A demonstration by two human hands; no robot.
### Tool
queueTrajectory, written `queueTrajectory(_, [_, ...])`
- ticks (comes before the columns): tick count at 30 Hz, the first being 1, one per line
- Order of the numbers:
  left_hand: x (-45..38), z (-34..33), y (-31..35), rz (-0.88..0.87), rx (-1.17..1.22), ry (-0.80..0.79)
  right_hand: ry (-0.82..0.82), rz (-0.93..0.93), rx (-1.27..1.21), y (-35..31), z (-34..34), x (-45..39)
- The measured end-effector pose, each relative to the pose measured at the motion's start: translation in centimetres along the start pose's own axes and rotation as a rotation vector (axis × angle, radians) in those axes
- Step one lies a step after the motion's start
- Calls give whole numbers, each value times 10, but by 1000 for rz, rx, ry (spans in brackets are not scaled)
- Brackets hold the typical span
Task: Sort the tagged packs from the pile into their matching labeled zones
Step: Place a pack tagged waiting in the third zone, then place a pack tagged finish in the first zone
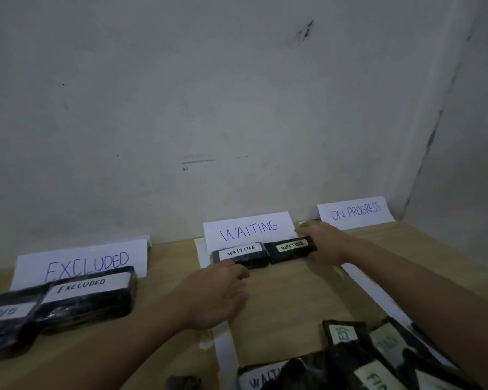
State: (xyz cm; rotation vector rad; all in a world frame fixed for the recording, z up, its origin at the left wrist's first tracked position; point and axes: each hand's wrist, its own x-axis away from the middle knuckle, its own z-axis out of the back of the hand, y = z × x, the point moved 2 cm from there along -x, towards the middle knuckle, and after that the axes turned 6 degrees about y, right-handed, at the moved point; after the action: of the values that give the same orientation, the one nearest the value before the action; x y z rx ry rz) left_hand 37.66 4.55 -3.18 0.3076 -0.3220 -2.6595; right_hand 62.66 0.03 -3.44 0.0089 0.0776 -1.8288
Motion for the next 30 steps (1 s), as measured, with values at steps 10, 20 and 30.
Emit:
queueTrajectory(10, [27,28,43,-94,24,25,44,197,-270,-66,68,112])
queueTrajectory(20, [84,47,75,-113,80,-4,-253,410,-182,-128,53,193])
queueTrajectory(30, [117,81,84,16,615,180,84,13,-1122,-127,85,203])
